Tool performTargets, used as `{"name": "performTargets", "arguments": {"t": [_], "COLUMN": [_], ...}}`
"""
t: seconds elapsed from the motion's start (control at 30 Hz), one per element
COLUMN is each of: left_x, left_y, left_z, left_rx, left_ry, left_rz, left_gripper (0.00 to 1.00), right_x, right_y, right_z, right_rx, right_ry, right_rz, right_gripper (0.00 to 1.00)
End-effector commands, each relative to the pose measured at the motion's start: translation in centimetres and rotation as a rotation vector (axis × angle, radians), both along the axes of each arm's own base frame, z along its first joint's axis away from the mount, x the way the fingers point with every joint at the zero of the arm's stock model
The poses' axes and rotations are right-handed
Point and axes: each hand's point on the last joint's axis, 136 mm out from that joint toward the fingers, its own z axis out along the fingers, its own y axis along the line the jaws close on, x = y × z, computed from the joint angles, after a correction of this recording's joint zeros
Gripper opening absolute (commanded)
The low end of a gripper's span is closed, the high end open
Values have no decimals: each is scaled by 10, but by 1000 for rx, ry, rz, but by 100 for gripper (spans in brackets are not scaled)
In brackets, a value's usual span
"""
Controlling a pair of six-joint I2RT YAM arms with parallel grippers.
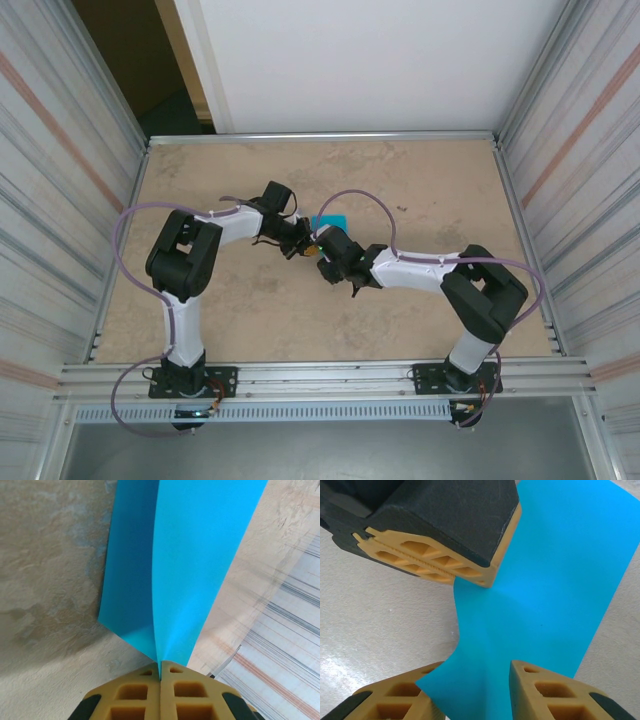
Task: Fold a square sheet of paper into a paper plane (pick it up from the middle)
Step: Third fold the triangle at the center of the table.
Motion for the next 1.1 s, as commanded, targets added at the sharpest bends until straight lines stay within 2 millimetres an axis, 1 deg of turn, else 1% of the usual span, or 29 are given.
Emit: {"name": "performTargets", "arguments": {"t": [0.0,0.2,0.3,0.4,0.5,0.6,0.7,0.8,0.87,0.93,1.0,1.07], "left_x": [1,0,0,0,5,14,25,35,38,39,40,39], "left_y": [-1,-2,-2,2,16,40,63,71,68,56,44,33], "left_z": [14,13,14,17,17,22,35,53,62,66,64,57], "left_rx": [-1,0,-2,2,26,42,38,17,4,-25,-43,-46], "left_ry": [-6,-5,-7,-12,-26,-59,-111,-187,-230,-251,-250,-234], "left_rz": [7,3,3,6,35,88,142,165,157,130,102,76], "left_gripper": [4,4,5,10,20,31,35,36,36,36,36,36], "right_x": [3,4,4,2,-4,-11,-18,-24,-28,-34,-38,-41], "right_y": [10,12,11,11,12,15,17,19,20,23,25,27], "right_z": [21,22,21,18,13,11,11,13,14,12,11,9], "right_rx": [36,35,31,32,47,93,168,244,279,300,313,327], "right_ry": [-36,-39,-36,-22,9,61,123,188,219,255,280,301], "right_rz": [32,34,33,40,60,84,101,117,135,152,167,173], "right_gripper": [36,34,26,18,11,8,4,3,2,2,1,1]}}
